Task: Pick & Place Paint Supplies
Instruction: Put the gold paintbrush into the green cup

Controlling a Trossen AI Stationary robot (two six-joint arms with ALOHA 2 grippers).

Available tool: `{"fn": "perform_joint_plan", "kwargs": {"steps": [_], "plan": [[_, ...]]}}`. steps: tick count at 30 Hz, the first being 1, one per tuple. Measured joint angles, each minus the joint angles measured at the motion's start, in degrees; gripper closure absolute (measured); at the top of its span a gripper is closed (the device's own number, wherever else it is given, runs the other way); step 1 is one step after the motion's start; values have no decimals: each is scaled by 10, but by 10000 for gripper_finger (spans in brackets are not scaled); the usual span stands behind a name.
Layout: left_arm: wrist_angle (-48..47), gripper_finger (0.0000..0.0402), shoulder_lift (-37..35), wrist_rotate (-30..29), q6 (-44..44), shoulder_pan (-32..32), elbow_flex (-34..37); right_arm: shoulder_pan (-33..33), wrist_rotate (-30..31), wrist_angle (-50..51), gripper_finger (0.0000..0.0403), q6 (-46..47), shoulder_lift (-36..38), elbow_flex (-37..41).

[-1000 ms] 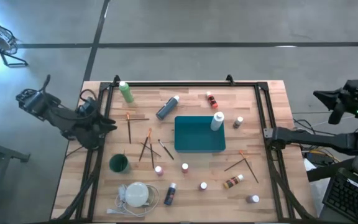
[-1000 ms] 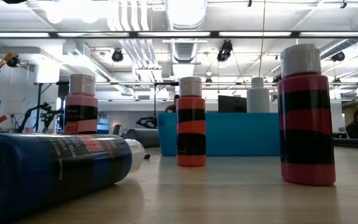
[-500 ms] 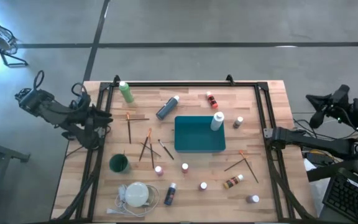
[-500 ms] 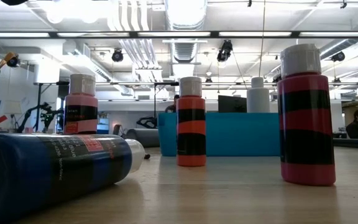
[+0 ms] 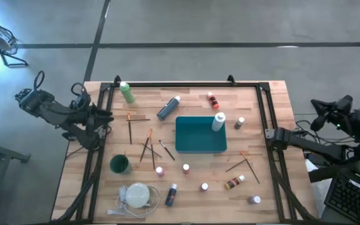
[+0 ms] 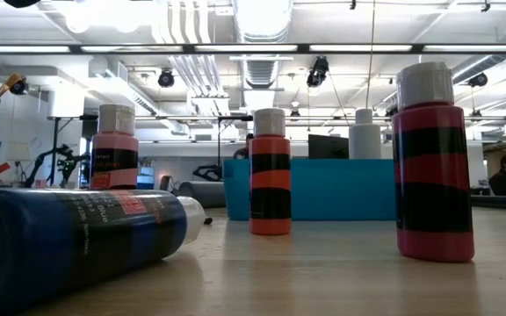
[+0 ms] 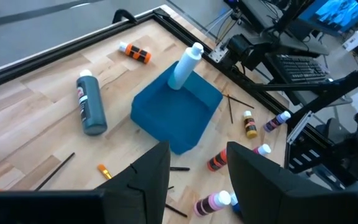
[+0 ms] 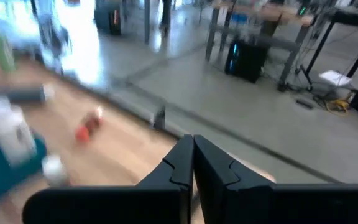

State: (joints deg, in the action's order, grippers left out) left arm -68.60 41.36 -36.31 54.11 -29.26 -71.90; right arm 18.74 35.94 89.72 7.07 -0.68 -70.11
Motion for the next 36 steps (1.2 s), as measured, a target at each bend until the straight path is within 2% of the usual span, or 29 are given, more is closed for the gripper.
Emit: {"fn": "perform_joint_plan", "kwargs": {"steps": [19, 36], "plan": [[0, 239, 0, -13, -18, 0, 0, 0, 1, -17, 394, -21, -12, 67], [0, 239, 0, -13, -19, 0, 0, 0, 1, -17, 394, -17, -12, 82]]}}
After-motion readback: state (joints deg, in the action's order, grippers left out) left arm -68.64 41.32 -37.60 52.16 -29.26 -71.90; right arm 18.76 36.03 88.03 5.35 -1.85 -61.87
